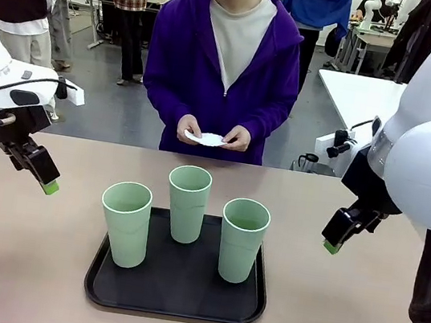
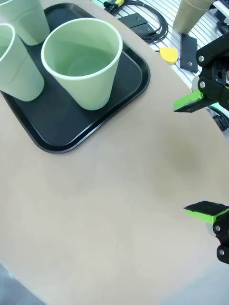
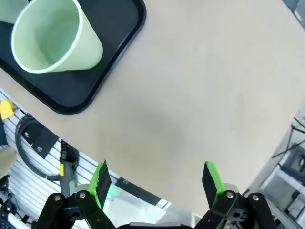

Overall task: Place coasters on the table and set cups on them.
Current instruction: Pick up one Reusable plastic cup and place it on a coaster set by the human.

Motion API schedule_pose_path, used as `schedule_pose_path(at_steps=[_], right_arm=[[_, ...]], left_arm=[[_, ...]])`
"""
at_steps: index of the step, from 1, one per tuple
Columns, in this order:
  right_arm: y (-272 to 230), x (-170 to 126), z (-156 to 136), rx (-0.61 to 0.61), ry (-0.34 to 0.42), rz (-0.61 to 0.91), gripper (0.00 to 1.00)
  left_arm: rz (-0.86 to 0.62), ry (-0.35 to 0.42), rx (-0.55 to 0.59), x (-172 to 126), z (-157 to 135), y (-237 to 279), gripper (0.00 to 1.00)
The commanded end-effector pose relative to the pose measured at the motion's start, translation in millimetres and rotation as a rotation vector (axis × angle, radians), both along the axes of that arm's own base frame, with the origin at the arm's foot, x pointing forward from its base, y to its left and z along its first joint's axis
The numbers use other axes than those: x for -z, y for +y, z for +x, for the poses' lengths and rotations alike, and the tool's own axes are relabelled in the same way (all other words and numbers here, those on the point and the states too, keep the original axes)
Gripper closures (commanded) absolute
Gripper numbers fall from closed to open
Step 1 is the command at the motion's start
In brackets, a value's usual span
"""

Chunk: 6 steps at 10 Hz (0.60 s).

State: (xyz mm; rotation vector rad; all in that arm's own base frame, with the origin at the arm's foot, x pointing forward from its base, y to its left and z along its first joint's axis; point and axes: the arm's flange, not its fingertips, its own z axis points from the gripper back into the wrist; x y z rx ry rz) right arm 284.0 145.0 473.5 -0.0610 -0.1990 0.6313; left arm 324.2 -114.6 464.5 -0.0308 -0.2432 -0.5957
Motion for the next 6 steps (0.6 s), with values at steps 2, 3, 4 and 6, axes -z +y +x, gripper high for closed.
schedule_pose_path(at_steps=[2,3,4,6], right_arm=[[-24,8,6,0.060,0.077,0.267,0.00],[-60,11,12,0.207,0.148,0.520,0.00],[-102,25,21,0.346,0.208,0.781,0.00],[-161,65,28,0.457,0.304,1.136,0.00]], left_arm=[[-0.167,-0.002,-0.013,-6,-1,18,0.00],[-0.314,-0.014,-0.006,-14,0,31,0.00],[-0.478,0.019,0.046,-22,3,42,0.00],[-0.813,0.141,0.089,-11,19,66,0.00]])
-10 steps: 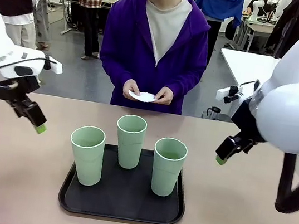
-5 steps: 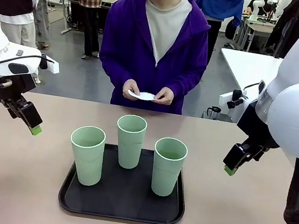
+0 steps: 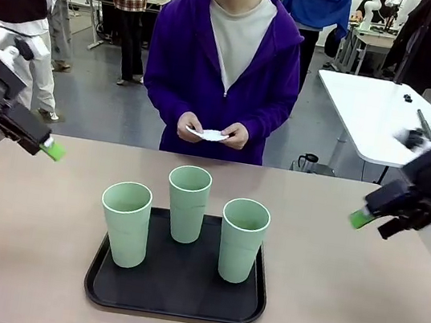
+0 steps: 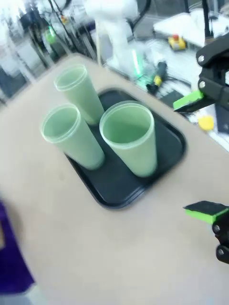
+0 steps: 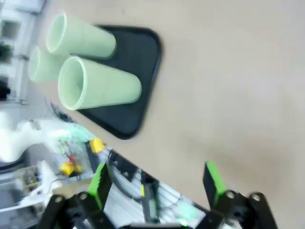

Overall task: Place coasters on the table and set cups on them.
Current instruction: Pick up one Reusable plastic cup and place it on a coaster set by the human.

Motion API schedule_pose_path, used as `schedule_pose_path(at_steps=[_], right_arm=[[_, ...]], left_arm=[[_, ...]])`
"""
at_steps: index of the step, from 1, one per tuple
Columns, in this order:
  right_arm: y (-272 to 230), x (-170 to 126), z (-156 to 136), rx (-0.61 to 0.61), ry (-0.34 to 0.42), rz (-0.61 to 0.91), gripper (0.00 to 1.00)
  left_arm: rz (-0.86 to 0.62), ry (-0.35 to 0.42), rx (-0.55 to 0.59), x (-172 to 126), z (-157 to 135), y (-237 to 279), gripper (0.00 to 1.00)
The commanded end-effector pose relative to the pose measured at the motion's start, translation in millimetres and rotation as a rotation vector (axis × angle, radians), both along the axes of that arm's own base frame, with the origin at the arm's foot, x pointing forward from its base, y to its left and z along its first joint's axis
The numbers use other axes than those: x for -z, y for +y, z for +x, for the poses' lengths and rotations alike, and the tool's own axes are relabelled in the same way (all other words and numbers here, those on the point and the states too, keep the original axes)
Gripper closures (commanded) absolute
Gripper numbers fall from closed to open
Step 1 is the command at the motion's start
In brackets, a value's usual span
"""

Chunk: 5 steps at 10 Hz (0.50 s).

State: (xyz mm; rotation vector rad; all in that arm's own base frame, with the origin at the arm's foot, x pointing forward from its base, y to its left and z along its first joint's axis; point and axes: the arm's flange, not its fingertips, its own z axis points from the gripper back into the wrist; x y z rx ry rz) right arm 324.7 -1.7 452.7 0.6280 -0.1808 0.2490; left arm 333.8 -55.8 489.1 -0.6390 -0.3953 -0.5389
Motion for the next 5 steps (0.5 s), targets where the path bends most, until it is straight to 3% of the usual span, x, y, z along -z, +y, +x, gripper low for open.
schedule_pose_path(at_steps=[1,2,3,5], right_arm=[[-27,56,-15,0.176,0.091,0.582,0.00],[-35,62,-22,0.156,0.098,0.679,0.00],[-45,66,-27,0.145,0.093,0.750,0.00],[-60,72,-37,0.176,0.087,0.791,0.00]], left_arm=[[-0.425,0.172,0.116,24,18,24,0.00],[-0.563,0.232,0.149,36,19,39,0.00],[-0.607,0.334,0.140,53,24,56,0.00],[-0.627,0.386,0.043,68,18,85,0.00]])
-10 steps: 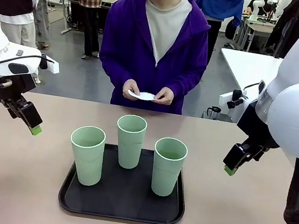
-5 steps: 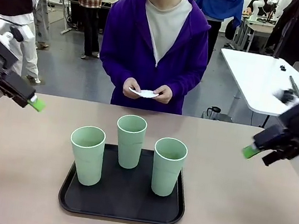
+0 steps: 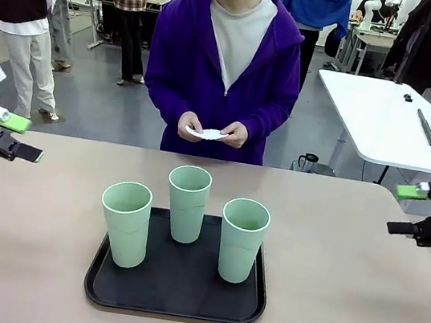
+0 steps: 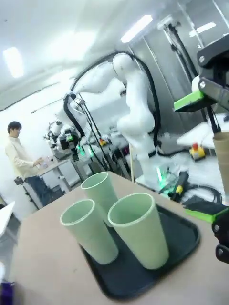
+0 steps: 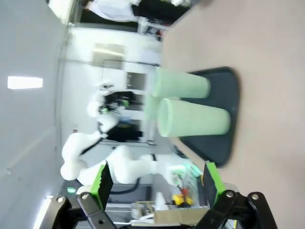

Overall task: Place coasters on the table and set cups on them.
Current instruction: Pick up one Reusable plastic cup and place it on a coaster set by the human.

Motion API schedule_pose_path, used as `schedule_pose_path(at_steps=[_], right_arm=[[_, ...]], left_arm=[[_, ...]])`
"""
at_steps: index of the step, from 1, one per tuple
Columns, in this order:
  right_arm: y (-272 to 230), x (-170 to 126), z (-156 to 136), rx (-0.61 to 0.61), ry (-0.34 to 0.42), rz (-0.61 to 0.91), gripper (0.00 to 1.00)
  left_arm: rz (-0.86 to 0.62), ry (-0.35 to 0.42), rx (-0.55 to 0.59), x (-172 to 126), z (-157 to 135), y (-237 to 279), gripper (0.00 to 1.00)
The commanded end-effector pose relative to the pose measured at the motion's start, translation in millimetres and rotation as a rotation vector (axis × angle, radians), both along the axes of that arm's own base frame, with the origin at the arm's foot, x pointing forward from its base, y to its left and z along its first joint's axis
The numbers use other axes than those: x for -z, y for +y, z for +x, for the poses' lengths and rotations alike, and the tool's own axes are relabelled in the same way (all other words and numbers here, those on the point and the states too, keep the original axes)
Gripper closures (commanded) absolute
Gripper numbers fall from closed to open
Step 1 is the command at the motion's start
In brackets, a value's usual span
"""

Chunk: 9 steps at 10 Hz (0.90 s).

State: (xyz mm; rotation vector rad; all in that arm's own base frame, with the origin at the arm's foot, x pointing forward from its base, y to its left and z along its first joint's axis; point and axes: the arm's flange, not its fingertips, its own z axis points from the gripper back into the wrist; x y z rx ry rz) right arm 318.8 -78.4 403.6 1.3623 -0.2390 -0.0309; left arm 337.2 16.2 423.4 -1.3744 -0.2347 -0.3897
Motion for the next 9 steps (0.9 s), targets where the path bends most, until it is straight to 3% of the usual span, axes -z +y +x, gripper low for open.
schedule_pose_path(at_steps=[1,3,6,8,9], right_arm=[[13,24,-34,0.014,-0.002,0.033,0.00],[6,25,-39,0.034,0.015,0.013,0.00],[4,21,-48,0.049,0.030,-0.033,0.00],[5,14,-50,0.046,0.001,-0.031,0.00],[-24,15,-12,0.054,0.031,-0.014,0.00]], left_arm=[[0.062,0.136,-0.064,8,15,29,0.00],[0.067,0.200,-0.135,11,13,48,0.00],[0.103,0.236,-0.224,7,3,81,0.00],[0.181,0.266,-0.271,7,-1,97,0.00],[0.088,0.227,-0.226,11,6,87,0.00]])
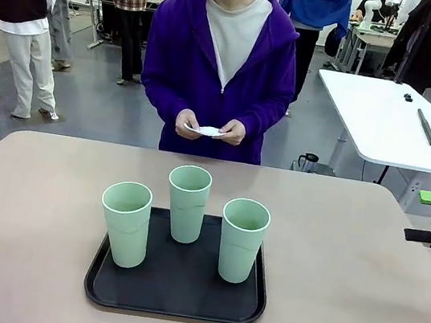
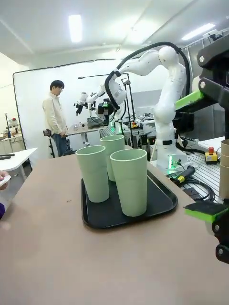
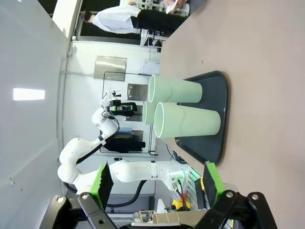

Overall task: Place coasters on the table and set cups on them.
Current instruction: Pick up one Reusable plastic cup and place it on a coaster set by the human.

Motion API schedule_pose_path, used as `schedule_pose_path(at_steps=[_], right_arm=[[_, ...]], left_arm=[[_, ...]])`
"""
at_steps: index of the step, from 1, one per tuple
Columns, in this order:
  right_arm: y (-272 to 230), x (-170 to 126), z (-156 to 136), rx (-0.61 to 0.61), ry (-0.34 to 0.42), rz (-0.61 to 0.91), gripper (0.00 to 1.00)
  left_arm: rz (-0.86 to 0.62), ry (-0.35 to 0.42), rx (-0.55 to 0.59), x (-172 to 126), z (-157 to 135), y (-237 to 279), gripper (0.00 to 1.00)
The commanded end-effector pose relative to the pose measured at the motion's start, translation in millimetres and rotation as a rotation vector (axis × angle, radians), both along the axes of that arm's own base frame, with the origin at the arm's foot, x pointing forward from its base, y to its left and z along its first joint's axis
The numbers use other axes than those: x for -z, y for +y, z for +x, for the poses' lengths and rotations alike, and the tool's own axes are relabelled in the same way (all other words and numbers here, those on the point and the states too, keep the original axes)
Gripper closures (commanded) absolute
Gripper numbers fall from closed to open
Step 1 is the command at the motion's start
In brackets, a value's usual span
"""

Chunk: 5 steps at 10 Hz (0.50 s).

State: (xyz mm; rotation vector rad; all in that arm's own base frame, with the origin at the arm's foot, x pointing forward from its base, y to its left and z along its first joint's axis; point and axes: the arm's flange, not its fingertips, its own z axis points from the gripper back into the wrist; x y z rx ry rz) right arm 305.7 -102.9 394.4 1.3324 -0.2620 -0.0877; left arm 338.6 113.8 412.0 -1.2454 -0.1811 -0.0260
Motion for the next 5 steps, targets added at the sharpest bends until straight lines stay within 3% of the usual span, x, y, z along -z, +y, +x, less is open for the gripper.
schedule_pose_path(at_steps=[1,5], right_arm=[[0.2,5.3,1.2,-0.003,0.013,0.009,0.00],[0.2,5.3,1.2,-0.003,0.013,0.009,0.00]], left_arm=[[-0.030,-0.015,0.024,-0.6,4.3,-10.6,0.00],[-0.030,-0.015,0.024,-0.6,4.3,-10.6,0.00]])
